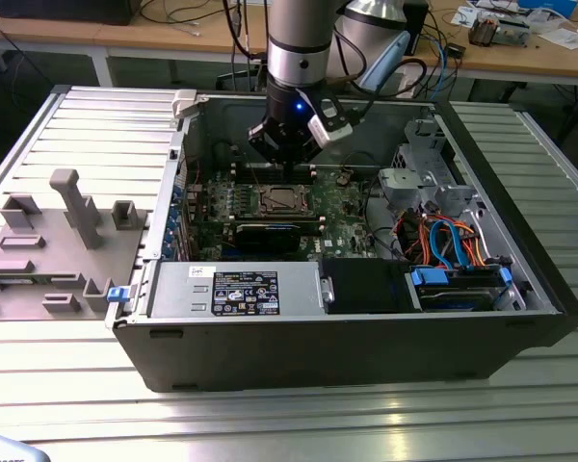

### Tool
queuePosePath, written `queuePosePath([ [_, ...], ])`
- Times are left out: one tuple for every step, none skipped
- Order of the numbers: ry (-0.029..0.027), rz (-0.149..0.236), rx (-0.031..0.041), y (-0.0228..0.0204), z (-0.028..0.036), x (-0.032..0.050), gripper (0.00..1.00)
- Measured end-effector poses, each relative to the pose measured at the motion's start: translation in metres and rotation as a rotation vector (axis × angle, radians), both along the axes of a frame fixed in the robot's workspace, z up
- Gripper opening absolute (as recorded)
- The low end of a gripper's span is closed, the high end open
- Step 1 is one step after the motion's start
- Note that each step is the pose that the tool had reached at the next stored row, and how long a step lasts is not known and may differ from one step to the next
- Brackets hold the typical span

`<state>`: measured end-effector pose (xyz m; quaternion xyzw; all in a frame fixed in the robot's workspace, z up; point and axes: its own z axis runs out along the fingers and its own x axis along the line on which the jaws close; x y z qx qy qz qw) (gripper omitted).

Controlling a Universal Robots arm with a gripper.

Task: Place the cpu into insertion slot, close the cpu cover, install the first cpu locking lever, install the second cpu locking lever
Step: 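Install the first cpu locking lever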

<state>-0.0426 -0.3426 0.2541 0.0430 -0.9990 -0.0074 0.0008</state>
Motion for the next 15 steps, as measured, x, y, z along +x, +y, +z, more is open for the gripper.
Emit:
queuePosePath([
  [0.0, 0.0, 0.0, 0.0001, 0.0, -0.0002, 0.11],
  [0.0, 0.0, 0.0, 0.0001, 0.0, -0.0005, 0.11],
  [0.0, 0.0, 0.0, 0.0002, 0.0, -0.0008, 0.11],
  [-0.0001, 0.0, 0.0, 0.0003, 0.0, -0.001, 0.11],
  [0.0, 0.0, 0.0, 0.0004, 0.0, -0.0015, 0.11],
  [0.0, 0.0, 0.0, 0.0005, 0.0, -0.0018, 0.11],
  [0.0, 0.0, -0.0001, 0.0007, 0.0, -0.002, 0.11],
  [0.0, 0.0, 0.0, 0.0007, 0.0, -0.0021, 0.11],
  [0.0, 0.0, 0.0, 0.0008, 0.0, -0.0022, 0.11],
  [0.0, 0.0, 0.0, 0.0008, 0.0, -0.0024, 0.11],
  [0.0, 0.0, 0.0, 0.0009, 0.0, -0.0026, 0.11],
  [0.0, 0.0, 0.0, 0.0009, 0.0, -0.0029, 0.11],
  [0.0, 0.0, 0.0, 0.001, 0.0, -0.0031, 0.11],
  [0.0, 0.0, 0.0, 0.001, 0.0, -0.0035, 0.11],
  [0.0, 0.0, 0.0, 0.0011, 0.0, -0.0036, 0.11],
])
